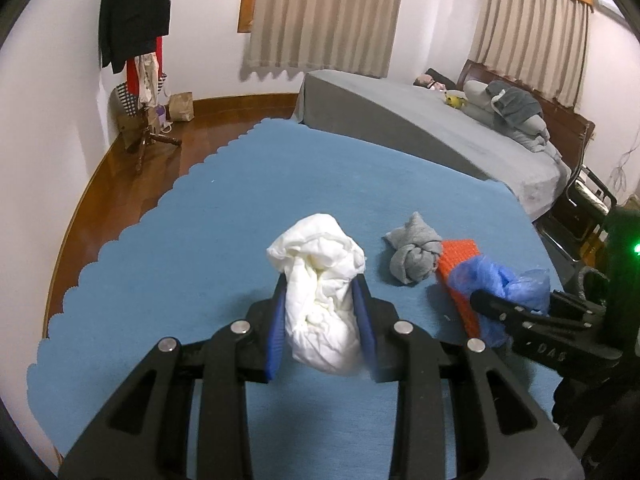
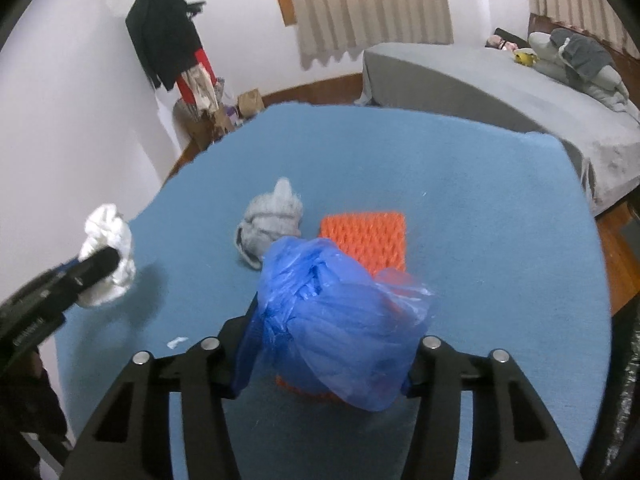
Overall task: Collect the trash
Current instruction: 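Carry the tissue bundle and blue bag over the bin and open both tools, then move both tools back over the mat toward the orange mesh pad and grey sock, then grasp the grey sock with the left tool while the right tool grasps the orange mesh pad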
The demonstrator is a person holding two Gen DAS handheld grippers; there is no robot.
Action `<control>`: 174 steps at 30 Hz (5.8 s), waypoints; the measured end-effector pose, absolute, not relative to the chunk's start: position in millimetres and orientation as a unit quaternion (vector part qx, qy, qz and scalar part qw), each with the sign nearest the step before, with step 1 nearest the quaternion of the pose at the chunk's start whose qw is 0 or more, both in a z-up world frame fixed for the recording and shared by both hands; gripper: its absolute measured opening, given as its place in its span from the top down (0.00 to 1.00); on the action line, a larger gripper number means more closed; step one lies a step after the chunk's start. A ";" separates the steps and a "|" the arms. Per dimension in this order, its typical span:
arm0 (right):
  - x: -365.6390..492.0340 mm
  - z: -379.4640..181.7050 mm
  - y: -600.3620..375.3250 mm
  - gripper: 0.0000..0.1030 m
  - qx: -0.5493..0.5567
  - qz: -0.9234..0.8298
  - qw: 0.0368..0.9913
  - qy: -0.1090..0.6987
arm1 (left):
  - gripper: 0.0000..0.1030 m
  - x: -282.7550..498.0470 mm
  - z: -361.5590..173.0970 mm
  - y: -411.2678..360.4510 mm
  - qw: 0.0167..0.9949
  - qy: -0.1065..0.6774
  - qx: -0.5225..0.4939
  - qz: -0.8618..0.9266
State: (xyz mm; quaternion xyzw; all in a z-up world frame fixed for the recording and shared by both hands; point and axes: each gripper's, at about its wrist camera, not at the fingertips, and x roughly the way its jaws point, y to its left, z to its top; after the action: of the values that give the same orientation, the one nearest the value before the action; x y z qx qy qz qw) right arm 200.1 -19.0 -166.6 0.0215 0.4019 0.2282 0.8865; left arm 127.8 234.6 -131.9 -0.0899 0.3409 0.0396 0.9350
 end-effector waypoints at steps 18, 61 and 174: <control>154.8 -85.9 -90.3 0.47 0.061 0.209 0.923 0.317 | 0.70 119.7 -85.2 157.6 0.953 0.296 -0.060 -0.022; 68.1 -110.3 -366.3 0.39 0.152 -0.079 0.940 0.296 | 0.68 138.1 -117.1 -147.0 0.899 0.312 0.010 -0.308; 237.1 -184.8 -88.4 0.67 0.070 0.168 0.895 0.407 | 0.66 221.4 -171.1 165.4 0.923 0.371 -0.089 -0.044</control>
State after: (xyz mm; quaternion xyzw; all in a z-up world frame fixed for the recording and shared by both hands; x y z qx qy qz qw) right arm 237.1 -88.4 -184.8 0.0705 0.4072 0.1677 0.8951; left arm 221.4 165.4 -171.1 -0.0888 0.3706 -0.0445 0.9235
